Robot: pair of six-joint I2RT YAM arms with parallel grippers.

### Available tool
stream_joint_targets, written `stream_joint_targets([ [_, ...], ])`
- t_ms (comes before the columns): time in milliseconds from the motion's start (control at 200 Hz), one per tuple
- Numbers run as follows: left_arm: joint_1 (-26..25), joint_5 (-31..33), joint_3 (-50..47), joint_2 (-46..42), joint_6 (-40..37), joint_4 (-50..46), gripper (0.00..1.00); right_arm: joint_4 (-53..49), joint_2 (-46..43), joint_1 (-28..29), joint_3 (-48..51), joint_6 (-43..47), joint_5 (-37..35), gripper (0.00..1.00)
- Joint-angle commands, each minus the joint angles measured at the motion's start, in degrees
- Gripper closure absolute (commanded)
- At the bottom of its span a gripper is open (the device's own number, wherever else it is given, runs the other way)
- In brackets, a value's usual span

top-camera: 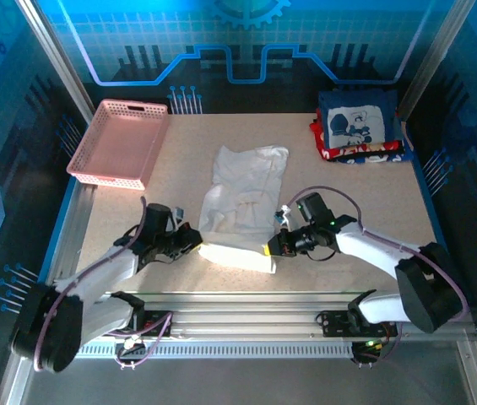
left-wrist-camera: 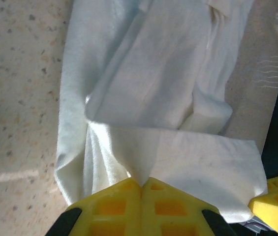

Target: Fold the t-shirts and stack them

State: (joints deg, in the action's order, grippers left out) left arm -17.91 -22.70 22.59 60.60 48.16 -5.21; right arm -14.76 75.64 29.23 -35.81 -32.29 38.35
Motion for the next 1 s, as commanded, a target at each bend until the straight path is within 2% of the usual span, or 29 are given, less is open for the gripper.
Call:
stream_joint_targets([
  [0,-0.46,0.59,-3.51,-6.51,1.64,-5.06,1.0,-0.45,-3.97,1.59,2.76,-0.23,2.08,1.0],
  [175,-0.72,0.02,-6.9,-10.95,3.59,-6.54,1.0,1.02,-5.63,1.96,5.37,-1.61,1.53,1.0],
  [355,-0.81,1.25,-6.31,-10.07,3.47,-6.32,1.0,0.96,-5.66,1.96,4.96,-0.97,0.41,1.0],
  [650,-0.81,3.8,7.7,1.83,-0.91,-5.18,1.0,-3.14,-2.03,-1.05,-3.41,3.47,-1.96,1.0],
  [995,-0.07,4.2,18.77,18.32,-3.89,-2.18,1.0,-7.45,10.31,-5.49,-14.09,9.4,0.68,1.0],
])
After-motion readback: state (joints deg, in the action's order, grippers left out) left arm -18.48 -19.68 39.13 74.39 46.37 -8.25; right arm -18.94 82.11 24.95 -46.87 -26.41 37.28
